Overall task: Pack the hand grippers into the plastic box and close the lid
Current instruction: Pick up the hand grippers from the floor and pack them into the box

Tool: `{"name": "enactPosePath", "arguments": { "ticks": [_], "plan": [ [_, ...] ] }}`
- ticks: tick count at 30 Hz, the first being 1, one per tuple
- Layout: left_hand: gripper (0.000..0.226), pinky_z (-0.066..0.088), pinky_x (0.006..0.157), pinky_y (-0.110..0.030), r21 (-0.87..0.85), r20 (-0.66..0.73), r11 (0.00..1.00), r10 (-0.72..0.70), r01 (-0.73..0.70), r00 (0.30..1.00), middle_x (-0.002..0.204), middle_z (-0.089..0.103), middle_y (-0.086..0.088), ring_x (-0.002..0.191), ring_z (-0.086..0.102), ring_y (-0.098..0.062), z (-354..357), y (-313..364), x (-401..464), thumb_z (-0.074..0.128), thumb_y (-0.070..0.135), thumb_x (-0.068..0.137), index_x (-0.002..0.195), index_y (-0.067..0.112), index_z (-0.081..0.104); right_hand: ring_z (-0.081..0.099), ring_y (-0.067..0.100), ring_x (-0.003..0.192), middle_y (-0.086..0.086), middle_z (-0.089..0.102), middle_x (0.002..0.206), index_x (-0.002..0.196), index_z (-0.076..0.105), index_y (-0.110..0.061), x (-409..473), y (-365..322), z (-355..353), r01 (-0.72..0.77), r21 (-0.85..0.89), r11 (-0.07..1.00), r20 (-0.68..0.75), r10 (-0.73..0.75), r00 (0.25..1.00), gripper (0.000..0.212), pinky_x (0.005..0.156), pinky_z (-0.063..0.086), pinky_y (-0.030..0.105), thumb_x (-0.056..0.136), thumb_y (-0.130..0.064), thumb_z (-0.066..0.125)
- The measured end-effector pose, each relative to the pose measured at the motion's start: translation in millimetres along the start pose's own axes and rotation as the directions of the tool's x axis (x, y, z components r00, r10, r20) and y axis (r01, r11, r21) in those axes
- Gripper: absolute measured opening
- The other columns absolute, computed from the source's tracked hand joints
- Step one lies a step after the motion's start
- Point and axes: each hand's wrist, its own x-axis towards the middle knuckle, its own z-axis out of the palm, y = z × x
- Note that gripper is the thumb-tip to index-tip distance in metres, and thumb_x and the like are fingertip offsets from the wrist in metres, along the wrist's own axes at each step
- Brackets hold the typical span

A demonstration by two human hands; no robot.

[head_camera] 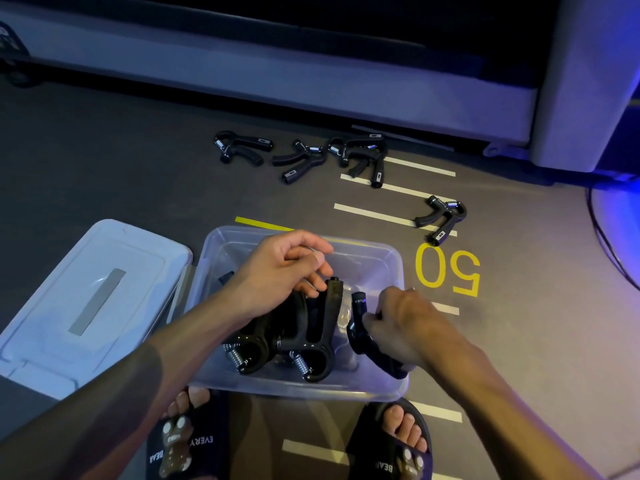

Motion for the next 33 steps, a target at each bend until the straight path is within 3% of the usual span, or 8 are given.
{"name": "enactPosePath", "arguments": {
  "ticks": [3, 6, 12, 18, 21, 24, 26, 33],
  "plan": [
    [0.015, 0.058, 0.065, -0.031, -0.003, -0.003, 1.0, -0.008, 0.008, 1.0, 0.087, 0.072, -0.014, 0.071, 0.068, -0.023, -2.3, -2.2, -0.1, 0.052, 0.001, 0.101, 0.109, 0.004, 0.065, 0.068, 0.025, 0.056, 0.009, 0.065, 0.06, 0.084, 0.054, -0.01, 18.8, -4.0, 18.4, -0.053, 0.118, 0.992, 0.09, 0.043, 0.995, 0.011, 0.047, 0.049, 0.026, 0.09, -0.02, 0.053],
    [0.015, 0.058, 0.064, -0.03, -0.004, -0.007, 1.0, -0.015, 0.015, 1.0, 0.086, 0.072, -0.013, 0.07, 0.068, -0.022, -4.3, -3.3, 0.2, 0.052, 0.001, 0.101, 0.11, 0.002, 0.065, 0.07, 0.031, 0.055, 0.017, 0.072, 0.069, 0.102, 0.059, -0.002, 26.0, -12.5, 28.3, -0.121, 0.158, 0.98, 0.181, 0.091, 0.979, 0.016, 0.057, 0.062, 0.037, 0.09, -0.007, 0.049],
    [0.015, 0.058, 0.065, -0.03, -0.016, -0.007, 1.0, -0.005, 0.005, 1.0, 0.088, 0.073, -0.016, 0.071, 0.068, -0.023, -7.6, -1.6, 0.6, 0.053, 0.003, 0.101, 0.112, 0.001, 0.064, 0.068, 0.035, 0.106, 0.023, 0.066, 0.118, 0.125, 0.057, 0.001, 37.1, -12.1, 35.3, -0.048, 0.147, 0.988, 0.105, 0.033, 0.994, 0.031, 0.089, 0.057, 0.042, 0.097, -0.011, 0.05],
    [0.016, 0.058, 0.063, -0.029, -0.024, -0.013, 1.0, 0.007, -0.007, 1.0, 0.087, 0.072, -0.016, 0.07, 0.067, -0.023, -11.7, -0.7, -0.3, 0.053, 0.001, 0.101, 0.113, -0.001, 0.063, 0.059, 0.033, 0.12, 0.014, 0.06, 0.13, 0.14, 0.045, -0.01, 40.9, -13.9, 45.7, 0.041, -0.18, 0.983, 0.034, -0.036, 0.999, 0.045, 0.091, 0.05, 0.036, 0.096, -0.017, 0.047],
    [0.015, 0.058, 0.063, -0.028, -0.022, -0.012, 1.0, 0.008, -0.008, 1.0, 0.086, 0.072, -0.014, 0.07, 0.068, -0.022, -13.6, -1.2, -0.8, 0.053, 0.001, 0.101, 0.111, 0.0, 0.063, 0.068, 0.035, 0.105, 0.016, 0.064, 0.119, 0.118, 0.056, -0.01, 43.0, -14.6, 39.2, 0.049, -0.097, 0.994, 0.002, -0.049, 0.999, 0.027, 0.073, 0.052, 0.033, 0.096, -0.025, 0.052],
    [0.015, 0.058, 0.063, -0.028, -0.026, -0.011, 1.0, 0.006, -0.006, 1.0, 0.087, 0.072, -0.014, 0.07, 0.068, -0.023, -14.3, -0.7, -0.7, 0.053, 0.001, 0.101, 0.112, -0.001, 0.063, 0.073, 0.023, 0.061, 0.014, 0.071, 0.085, 0.09, 0.057, -0.007, 42.2, -13.2, 30.6, 0.048, 0.08, 0.996, 0.135, -0.059, 0.989, 0.015, 0.043, 0.043, 0.022, 0.092, -0.022, 0.054],
    [0.016, 0.057, 0.063, -0.028, -0.032, -0.011, 0.999, 0.004, -0.004, 1.0, 0.087, 0.072, -0.015, 0.07, 0.067, -0.023, -13.9, 0.3, -0.4, 0.052, 0.001, 0.101, 0.112, -0.001, 0.063, 0.063, 0.016, 0.04, 0.011, 0.07, 0.074, 0.086, 0.061, -0.006, 39.1, -10.3, 25.5, 0.061, 0.116, 0.991, 0.16, -0.079, 0.984, 0.016, 0.039, 0.04, 0.019, 0.09, -0.021, 0.056],
    [0.015, 0.057, 0.063, -0.028, -0.022, -0.014, 1.0, -0.002, 0.001, 1.0, 0.086, 0.072, -0.014, 0.069, 0.068, -0.022, -14.1, -1.0, 0.7, 0.052, 0.001, 0.101, 0.11, 0.0, 0.064, 0.066, 0.017, 0.052, 0.015, 0.075, 0.086, 0.091, 0.072, -0.007, 40.8, -9.7, 24.0, 0.134, 0.114, 0.984, 0.168, -0.152, 0.974, 0.02, 0.053, 0.053, 0.026, 0.087, -0.022, 0.06]
  ]
}}
